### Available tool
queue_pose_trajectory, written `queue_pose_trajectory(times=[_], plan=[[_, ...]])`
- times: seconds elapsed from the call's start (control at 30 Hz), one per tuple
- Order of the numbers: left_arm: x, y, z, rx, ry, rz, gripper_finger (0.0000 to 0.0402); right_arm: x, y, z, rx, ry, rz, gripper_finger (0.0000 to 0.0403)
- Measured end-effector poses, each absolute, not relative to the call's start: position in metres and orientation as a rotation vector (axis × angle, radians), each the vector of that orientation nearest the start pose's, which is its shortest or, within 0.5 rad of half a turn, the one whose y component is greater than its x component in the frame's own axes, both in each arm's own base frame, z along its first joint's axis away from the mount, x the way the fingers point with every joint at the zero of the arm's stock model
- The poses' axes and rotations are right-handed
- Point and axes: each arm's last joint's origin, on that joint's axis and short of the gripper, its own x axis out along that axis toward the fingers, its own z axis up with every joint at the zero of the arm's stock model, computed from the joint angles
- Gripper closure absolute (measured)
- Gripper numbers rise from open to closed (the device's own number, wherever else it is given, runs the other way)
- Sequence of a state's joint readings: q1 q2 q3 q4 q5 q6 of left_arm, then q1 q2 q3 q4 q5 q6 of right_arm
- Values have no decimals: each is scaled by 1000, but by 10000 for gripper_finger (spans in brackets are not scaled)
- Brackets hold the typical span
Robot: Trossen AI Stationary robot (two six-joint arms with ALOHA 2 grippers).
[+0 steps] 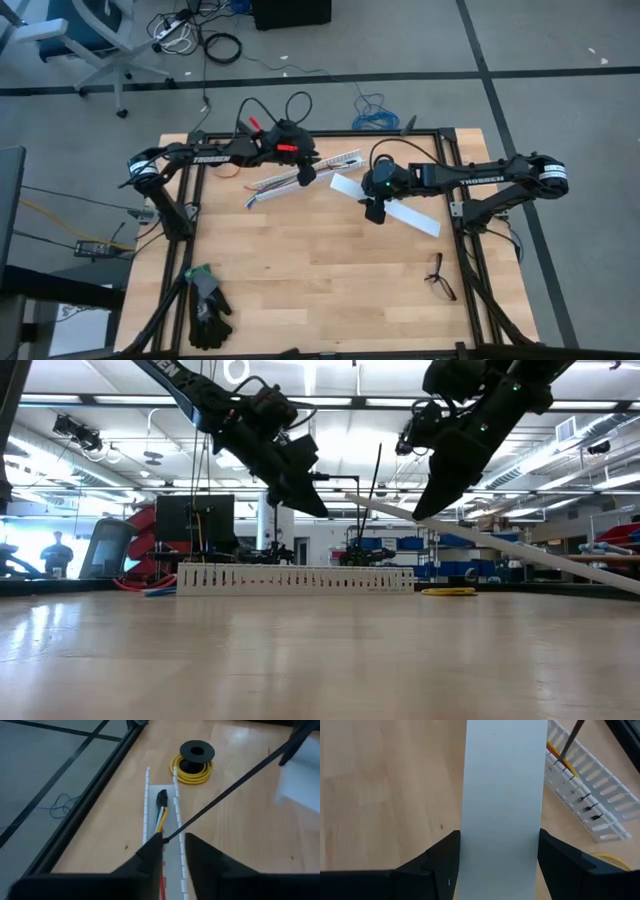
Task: Ziptie cables
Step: Close the white cable duct
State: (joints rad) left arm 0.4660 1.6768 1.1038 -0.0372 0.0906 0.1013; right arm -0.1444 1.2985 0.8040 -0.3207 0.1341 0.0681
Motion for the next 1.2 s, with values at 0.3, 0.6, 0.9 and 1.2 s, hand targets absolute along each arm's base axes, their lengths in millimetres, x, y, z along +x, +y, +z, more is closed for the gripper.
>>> queue_pose_trajectory(times=[0.3,0.6,0.9,1.2], plan=[[327,176,236,10,523,441,170,254,-41,226,103,803,-298,174],[354,211,201,-22,547,400,165,254,-41,225,103,809,-300,174],[405,239,188,-52,648,206,167,252,-41,223,115,838,-306,174],[412,243,155,-26,785,144,167,251,-41,225,115,835,-307,174]])
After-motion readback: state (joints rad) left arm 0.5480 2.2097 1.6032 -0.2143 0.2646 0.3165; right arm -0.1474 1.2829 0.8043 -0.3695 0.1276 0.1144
